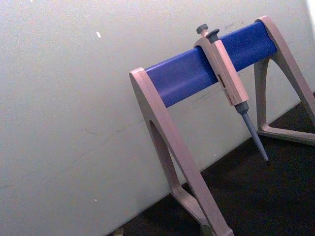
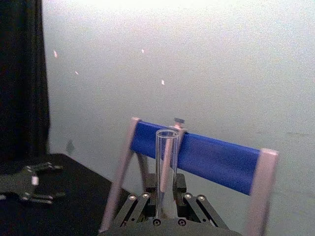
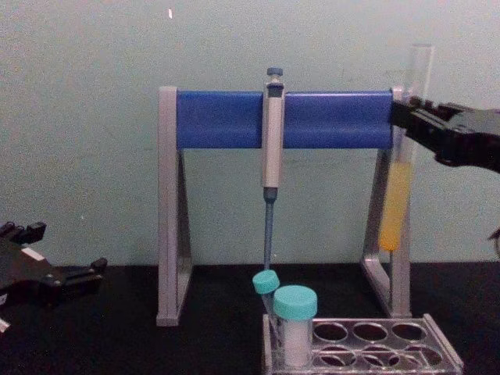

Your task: Pick up the test tube from the test tube rack, shake it, then place it back into the test tube rack.

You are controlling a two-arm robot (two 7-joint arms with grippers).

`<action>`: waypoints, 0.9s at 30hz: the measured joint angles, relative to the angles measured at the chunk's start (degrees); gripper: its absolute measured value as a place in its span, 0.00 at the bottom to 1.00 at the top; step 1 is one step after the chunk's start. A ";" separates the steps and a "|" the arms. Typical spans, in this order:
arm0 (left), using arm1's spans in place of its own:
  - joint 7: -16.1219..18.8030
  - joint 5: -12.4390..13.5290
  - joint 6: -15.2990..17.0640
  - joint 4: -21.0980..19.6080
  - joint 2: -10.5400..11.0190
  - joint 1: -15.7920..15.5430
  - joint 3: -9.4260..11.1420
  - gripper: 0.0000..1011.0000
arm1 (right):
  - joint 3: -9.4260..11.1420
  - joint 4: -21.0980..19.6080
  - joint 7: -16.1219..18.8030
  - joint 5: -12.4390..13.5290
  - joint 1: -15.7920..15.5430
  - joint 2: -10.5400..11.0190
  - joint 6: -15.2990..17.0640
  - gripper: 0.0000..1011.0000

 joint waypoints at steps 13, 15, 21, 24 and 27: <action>0.00 0.00 0.00 0.00 0.00 0.00 0.00 0.99 | -2.01 0.15 9.93 7.58 0.62 1.42 2.29 0.22; 0.00 0.00 0.00 0.00 0.00 0.00 0.00 0.99 | -2.03 -0.27 10.65 8.37 0.35 2.24 2.78 0.22; 0.00 0.00 0.00 0.00 0.00 0.00 0.00 0.99 | -1.84 -2.35 12.11 9.71 -1.22 6.26 3.94 0.22; 0.00 0.00 0.00 0.00 0.00 0.00 0.00 0.99 | -1.51 -3.32 11.77 9.63 -1.96 8.23 4.31 0.22; 0.00 0.00 0.00 0.00 0.00 0.00 0.00 0.99 | -0.79 -3.92 9.50 8.58 -2.70 9.71 4.21 0.22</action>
